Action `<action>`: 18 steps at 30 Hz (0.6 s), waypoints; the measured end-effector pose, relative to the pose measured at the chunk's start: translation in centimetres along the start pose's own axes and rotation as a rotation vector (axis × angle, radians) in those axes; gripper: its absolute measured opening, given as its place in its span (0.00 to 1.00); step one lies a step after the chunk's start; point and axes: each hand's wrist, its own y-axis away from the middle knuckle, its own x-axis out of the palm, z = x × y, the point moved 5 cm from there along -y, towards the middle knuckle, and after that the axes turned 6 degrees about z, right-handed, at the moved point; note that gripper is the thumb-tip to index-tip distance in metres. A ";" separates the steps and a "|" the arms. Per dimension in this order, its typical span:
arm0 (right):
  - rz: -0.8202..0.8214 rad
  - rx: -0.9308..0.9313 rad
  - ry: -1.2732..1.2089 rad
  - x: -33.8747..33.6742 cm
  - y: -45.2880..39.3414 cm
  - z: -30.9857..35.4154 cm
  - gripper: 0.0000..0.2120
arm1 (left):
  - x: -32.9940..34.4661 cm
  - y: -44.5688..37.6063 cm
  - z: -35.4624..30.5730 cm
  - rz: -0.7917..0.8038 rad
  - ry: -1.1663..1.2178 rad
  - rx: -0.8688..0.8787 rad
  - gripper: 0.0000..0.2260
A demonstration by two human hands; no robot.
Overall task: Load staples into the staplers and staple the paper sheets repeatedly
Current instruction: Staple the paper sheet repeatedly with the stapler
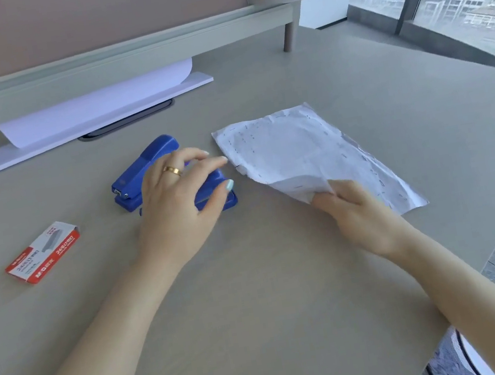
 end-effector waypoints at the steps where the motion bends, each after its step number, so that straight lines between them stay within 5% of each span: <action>1: -0.067 0.075 -0.128 -1.2 0.1 -0.4 0.12 | 0.0 -0.2 -1.0 0.036 0.033 0.038 0.17; 3: -0.126 0.202 -0.366 -3.3 0.5 -1.3 0.09 | 0.4 -0.7 -2.9 0.149 0.147 0.080 0.21; 8: 0.178 0.200 -0.703 -4.3 0.4 -2.5 0.13 | 2.7 -1.7 -4.4 0.412 0.424 -0.060 0.13; 10: 0.205 0.201 -0.765 -4.3 0.1 -3.2 0.14 | 3.2 -1.9 -4.4 0.440 0.440 -0.099 0.03; 18: 0.172 0.138 -0.805 -4.1 -0.6 -4.4 0.15 | 3.6 -2.0 -4.1 0.420 0.427 -0.136 0.07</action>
